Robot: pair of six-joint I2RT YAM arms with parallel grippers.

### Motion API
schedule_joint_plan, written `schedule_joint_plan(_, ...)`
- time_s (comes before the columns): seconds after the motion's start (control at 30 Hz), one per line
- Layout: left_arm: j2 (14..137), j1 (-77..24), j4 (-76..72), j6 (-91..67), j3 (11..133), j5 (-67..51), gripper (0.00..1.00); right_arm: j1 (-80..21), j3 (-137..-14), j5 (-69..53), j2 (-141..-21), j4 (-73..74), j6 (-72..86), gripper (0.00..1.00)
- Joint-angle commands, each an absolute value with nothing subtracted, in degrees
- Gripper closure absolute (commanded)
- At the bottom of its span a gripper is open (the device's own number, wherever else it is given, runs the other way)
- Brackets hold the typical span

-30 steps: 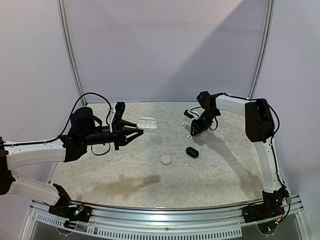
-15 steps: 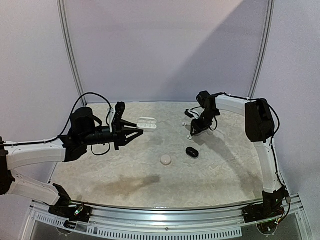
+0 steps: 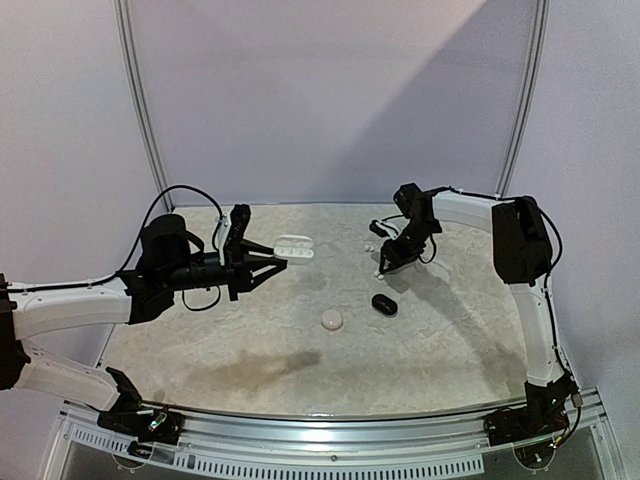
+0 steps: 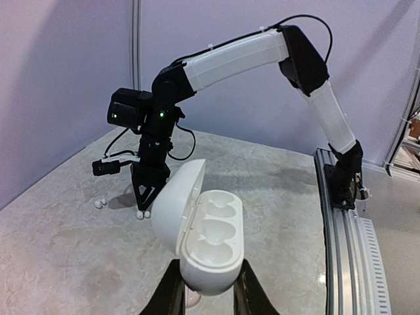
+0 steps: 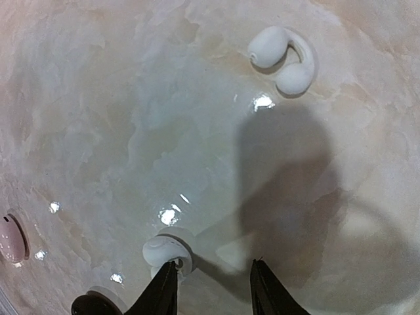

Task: Insert the wireless bluetooth earbuds into the charging case
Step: Pick up the right earbud from the center of the board.

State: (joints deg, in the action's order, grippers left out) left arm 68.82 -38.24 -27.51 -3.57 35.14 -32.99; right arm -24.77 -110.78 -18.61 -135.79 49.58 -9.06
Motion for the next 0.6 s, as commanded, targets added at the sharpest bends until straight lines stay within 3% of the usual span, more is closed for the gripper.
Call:
schedule_joint_plan(0.0,68.2,-38.5,-26.7,-2.8,34.6,-33.7,1.00,-25.4,-109.8,-20.9,-134.3,49.3,-9.1,0.61)
schedule_joint_plan(0.37,68.2,-38.5,-26.8,-2.4,34.6,-33.7,1.00,-26.7,-110.2,-21.3,-135.9,50.2,-10.0,0.63)
schedule_joint_plan(0.57,68.2,-38.6,-26.6,-2.1,34.6,-33.8,1.00,-27.3,-109.8,-22.8,-135.2,50.3,-10.5,0.79)
